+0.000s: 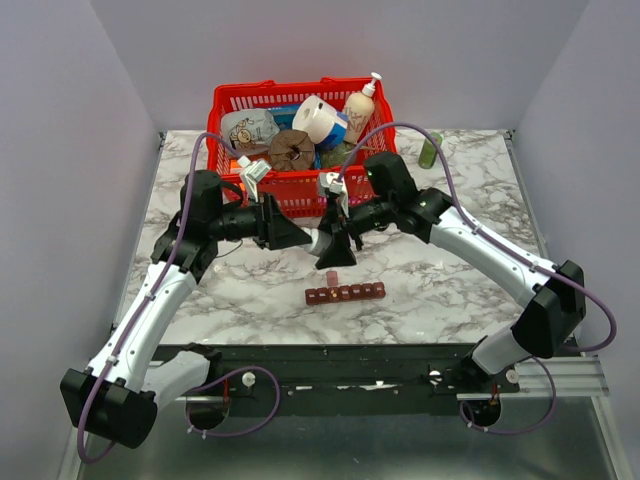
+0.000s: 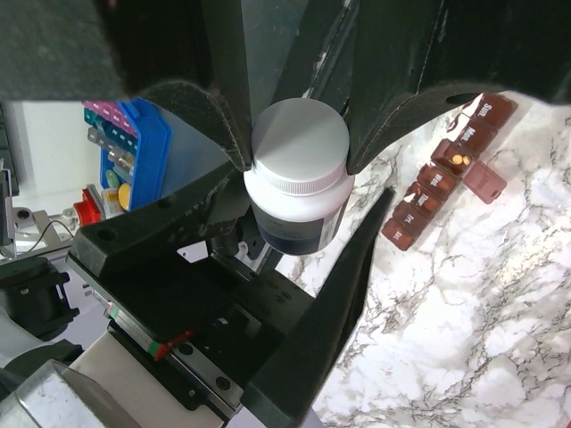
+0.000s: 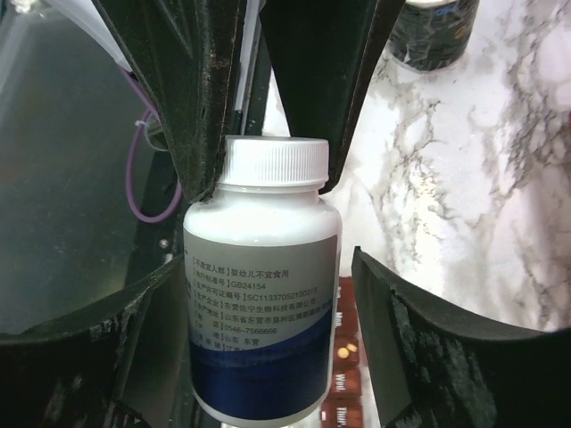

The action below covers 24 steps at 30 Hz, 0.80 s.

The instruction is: Sort the pills into containers

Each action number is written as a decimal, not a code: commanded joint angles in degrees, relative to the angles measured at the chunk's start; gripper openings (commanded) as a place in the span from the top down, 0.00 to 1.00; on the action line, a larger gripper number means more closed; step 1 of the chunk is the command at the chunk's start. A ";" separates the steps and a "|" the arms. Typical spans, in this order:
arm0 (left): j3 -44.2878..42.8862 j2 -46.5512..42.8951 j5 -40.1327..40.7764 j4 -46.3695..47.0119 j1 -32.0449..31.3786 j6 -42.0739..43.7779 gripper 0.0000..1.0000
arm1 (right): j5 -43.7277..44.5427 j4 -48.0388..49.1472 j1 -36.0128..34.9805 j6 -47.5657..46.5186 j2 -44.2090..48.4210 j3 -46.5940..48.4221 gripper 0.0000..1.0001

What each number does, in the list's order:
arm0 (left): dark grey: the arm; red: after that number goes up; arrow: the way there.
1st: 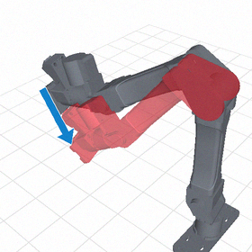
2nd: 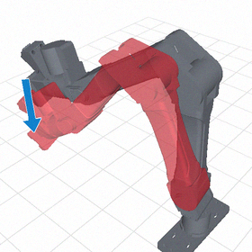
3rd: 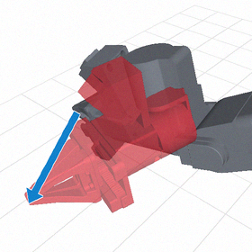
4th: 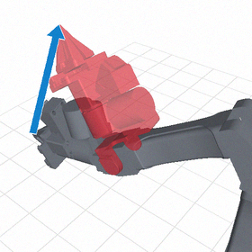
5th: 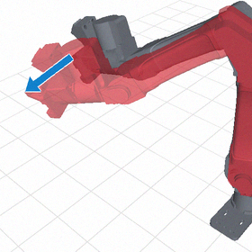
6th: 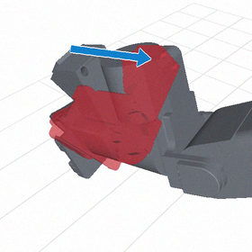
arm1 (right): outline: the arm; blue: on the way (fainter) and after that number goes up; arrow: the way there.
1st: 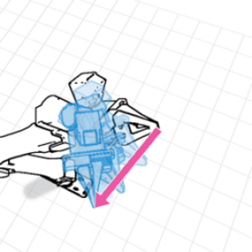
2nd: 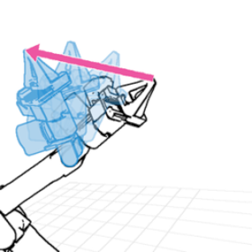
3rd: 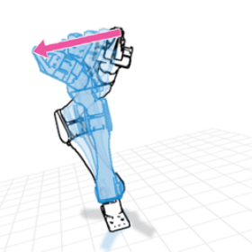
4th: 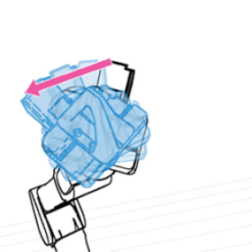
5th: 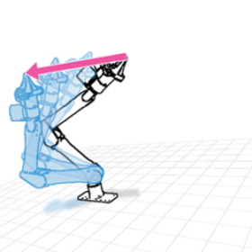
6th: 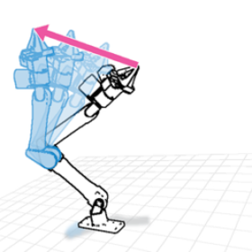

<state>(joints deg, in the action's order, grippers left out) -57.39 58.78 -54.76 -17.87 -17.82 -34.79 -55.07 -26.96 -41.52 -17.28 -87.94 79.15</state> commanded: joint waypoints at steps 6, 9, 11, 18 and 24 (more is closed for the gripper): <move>-3.08 1.42 4.39 -4.44 -0.19 3.75 1.00 | 6.89 -2.91 2.22 -6.27 4.35 0.38 0.00; -4.66 3.00 7.65 -9.81 -0.19 6.57 1.00 | 10.94 -9.23 4.94 -11.71 5.41 2.49 0.00; -5.71 4.32 10.45 -11.57 -0.54 7.45 1.00 | 14.26 -14.34 6.70 -15.85 6.63 3.28 0.00; -15.55 14.59 25.45 -15.26 -12.83 10.79 1.00 | 22.98 -9.97 26.79 -12.18 14.27 1.27 0.00; -32.24 32.42 38.75 -18.51 -26.11 14.39 1.00 | 35.63 0.94 40.35 -0.49 18.51 -2.25 0.00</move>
<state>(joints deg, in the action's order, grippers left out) -79.81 81.78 -29.45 -33.21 -36.99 -24.32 -30.41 -32.38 -6.22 -25.23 -71.83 78.96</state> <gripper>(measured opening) 0.488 0.995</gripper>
